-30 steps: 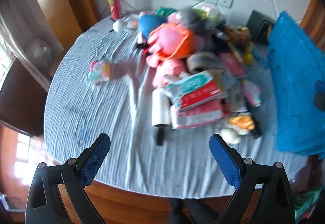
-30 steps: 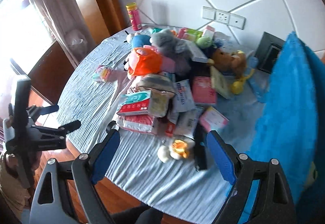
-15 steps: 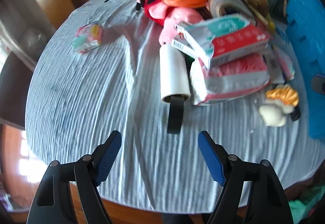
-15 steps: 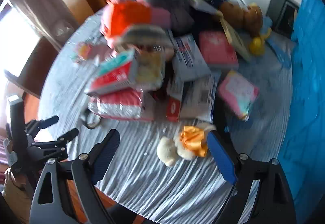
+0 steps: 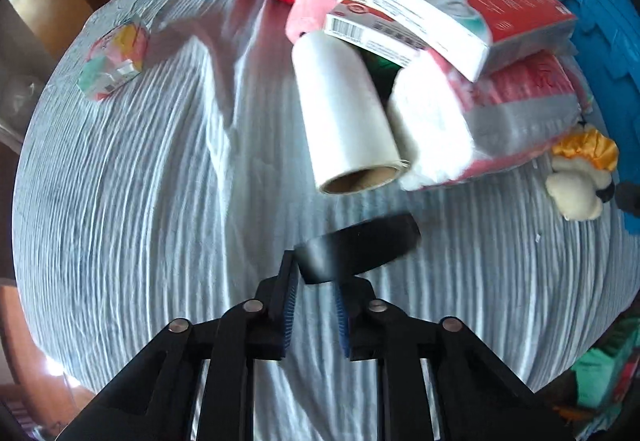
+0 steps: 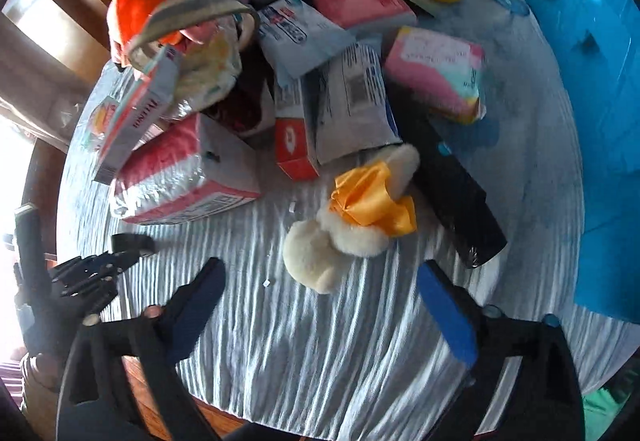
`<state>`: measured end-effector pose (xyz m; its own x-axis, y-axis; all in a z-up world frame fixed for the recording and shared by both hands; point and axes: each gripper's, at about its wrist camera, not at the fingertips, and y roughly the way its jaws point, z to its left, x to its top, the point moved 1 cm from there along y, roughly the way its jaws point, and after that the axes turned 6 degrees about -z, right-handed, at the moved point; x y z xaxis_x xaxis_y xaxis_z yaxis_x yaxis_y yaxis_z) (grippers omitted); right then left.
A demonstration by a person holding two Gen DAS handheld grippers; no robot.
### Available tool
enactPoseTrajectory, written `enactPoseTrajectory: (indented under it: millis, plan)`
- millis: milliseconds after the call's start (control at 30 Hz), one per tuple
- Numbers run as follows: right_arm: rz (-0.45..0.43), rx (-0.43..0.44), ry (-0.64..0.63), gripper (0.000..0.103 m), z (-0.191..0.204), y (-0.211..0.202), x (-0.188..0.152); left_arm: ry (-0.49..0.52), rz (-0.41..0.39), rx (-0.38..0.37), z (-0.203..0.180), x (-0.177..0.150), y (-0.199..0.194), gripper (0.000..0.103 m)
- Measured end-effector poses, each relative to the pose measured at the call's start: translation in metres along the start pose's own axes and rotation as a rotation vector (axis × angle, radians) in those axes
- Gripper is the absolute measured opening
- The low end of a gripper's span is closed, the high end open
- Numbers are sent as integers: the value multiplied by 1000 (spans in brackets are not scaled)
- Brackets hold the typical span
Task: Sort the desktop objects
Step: 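Grasp the black tape roll with left tool while right tool grasps the white plush bunny, then carry the tape roll and bunny plush with both tools over the blue crate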
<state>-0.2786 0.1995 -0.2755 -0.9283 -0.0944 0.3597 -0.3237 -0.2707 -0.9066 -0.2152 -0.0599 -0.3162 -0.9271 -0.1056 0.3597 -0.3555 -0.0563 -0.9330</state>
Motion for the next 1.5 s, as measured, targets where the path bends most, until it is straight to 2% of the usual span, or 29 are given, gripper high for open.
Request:
enactPoseTrajectory:
  millis: [67, 133, 300, 400, 433, 467, 633, 867, 1067, 1233, 1500]
  plan:
    - [3, 4, 22, 69, -5, 6, -1, 5, -7, 3, -2, 0, -2, 14]
    - [6, 12, 43, 66, -9, 10, -2, 10, -14, 6, -3, 1, -3, 13]
    - [-2, 19, 106, 66, -17, 23, 0, 7, -30, 8, -6, 3, -7, 11]
    - [-1, 4, 94, 66, -15, 35, 4, -2, -43, 9, -6, 4, -10, 10]
    - [2, -2, 70, 61, -11, 39, 4, -4, -46, 9, -6, 4, -11, 10]
    - [5, -8, 43, 45, -7, 42, 3, -6, -49, 9, -6, 4, -13, 10]
    - [-17, -27, -58, 45, 8, 35, 1, -20, -74, 3, -3, 5, -25, 10]
    - [-32, 52, -123, 45, 20, 3, -6, -45, -118, 19, 14, 6, -51, 10]
    - [-64, 81, -151, 45, 26, -16, -6, -51, -166, 25, 20, 11, -71, 10]
    - [-128, 94, -182, 45, 34, -49, 10, -30, -246, 23, 18, 29, -96, 10]
    - [-282, 51, -246, 45, 64, -120, 38, 7, -377, -10, -3, 67, -153, 10]
